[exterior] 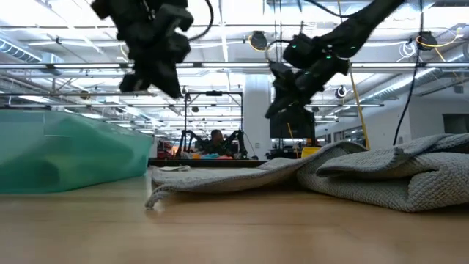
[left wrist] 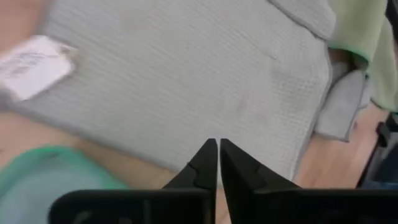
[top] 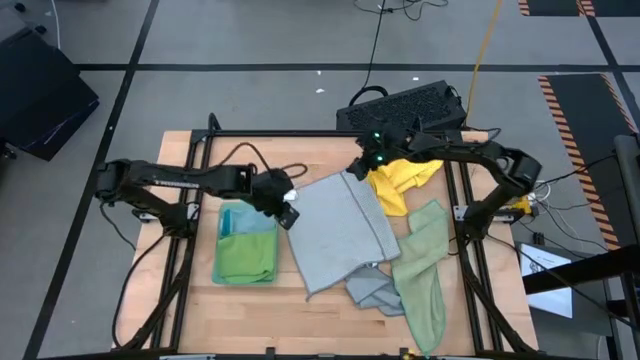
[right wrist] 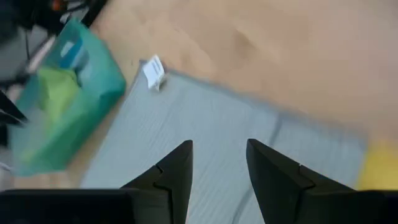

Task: Fold microfiber towels
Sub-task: Fold the top gray microfiber cloth

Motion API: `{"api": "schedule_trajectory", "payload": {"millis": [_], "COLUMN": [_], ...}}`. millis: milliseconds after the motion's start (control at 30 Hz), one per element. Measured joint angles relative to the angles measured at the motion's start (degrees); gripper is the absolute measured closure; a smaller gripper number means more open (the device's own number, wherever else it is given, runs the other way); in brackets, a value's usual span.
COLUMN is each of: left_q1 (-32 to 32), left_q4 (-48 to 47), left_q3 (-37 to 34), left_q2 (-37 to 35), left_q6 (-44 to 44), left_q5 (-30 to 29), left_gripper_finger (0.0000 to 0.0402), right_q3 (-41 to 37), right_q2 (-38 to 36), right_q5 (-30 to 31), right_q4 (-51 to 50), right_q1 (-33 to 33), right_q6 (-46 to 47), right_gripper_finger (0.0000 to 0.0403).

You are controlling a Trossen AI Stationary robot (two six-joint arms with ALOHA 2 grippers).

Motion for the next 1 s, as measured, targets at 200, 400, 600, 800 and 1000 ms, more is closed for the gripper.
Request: {"api": "schedule_trajectory", "payload": {"millis": [200, 400, 600, 800, 1000], "left_q1": [3.2, 12.51, 19.45, 22.14, 22.49], "left_q4": [-11.4, -18.26, -17.99, -14.78, -13.5], "left_q3": [7.85, 8.6, 8.51, 8.6, 8.57], "left_q2": [-0.64, -0.06, 3.19, 5.78, 6.7], "left_q6": [-0.49, -3.03, 1.48, 2.12, 2.24], "left_q5": [-7.06, -6.11, -2.78, -1.9, -1.27], "left_gripper_finger": [0.0348, 0.0284, 0.0208, 0.017, 0.0167], "right_q3": [8.23, 13.64, 13.97, 14.05, 13.94], "right_q2": [7.81, 14.33, 12.84, 14.01, 17.46], "right_q5": [1.31, -5.94, -4.41, -3.11, -3.08], "right_q4": [-1.45, -5.5, -12.41, -11.92, -12.59], "right_q1": [-0.59, -3.03, -2.97, -2.93, -3.64], "right_q6": [-19.69, -20.45, -22.52, -33.38, -39.52], "right_gripper_finger": [0.0259, 0.0259, 0.0259, 0.0259, 0.0259]}}
